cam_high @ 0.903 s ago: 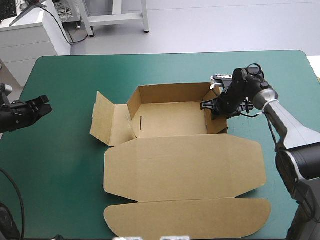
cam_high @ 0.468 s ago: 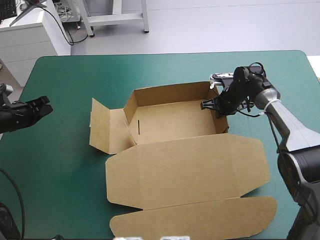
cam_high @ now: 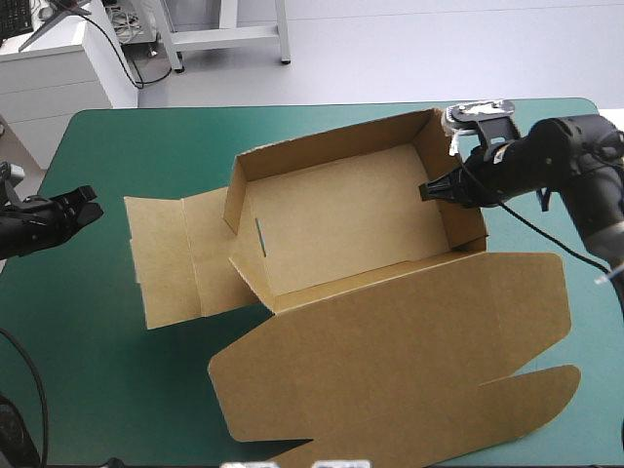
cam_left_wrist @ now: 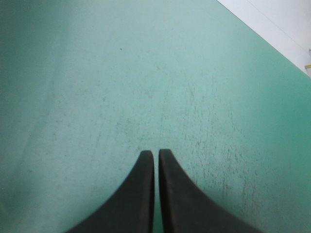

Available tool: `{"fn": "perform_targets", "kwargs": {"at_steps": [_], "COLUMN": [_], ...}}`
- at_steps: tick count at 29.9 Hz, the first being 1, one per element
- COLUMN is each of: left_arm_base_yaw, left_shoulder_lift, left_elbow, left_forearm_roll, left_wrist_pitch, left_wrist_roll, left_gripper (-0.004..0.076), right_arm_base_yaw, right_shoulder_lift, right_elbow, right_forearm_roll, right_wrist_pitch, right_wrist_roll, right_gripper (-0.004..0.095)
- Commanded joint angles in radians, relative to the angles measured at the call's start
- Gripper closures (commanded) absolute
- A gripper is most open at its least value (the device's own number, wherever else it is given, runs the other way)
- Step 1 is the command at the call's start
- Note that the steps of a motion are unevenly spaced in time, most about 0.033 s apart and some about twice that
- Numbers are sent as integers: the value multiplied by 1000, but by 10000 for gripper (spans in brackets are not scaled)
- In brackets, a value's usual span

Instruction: Fold the box

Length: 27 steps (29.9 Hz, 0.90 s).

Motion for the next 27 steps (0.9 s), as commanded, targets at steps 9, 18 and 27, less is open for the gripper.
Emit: {"fn": "perform_targets", "kwargs": {"at_steps": [9,18,27], "left_arm_base_yaw": [-2,-48,-115], "left_shoulder_lift": [-34,-34,-34], "left_elbow": [-25,-21,58], "left_forearm_roll": [-43,-77,-196], "left_wrist_pitch": [127,188,251], "left_wrist_roll": [7,86,207], "left_gripper": [241,180,181], "right_arm_base_yaw": [-2,-2,-2], "right_shoulder_lift": [-161,-122,-60], "right_elbow": [-32,-35,-38], "right_forearm_roll": [149,207,219], "right_wrist_pitch": [-69,-123,-162], "right_wrist_roll": [-15,-16,-16], "right_gripper": [908,908,908]}}
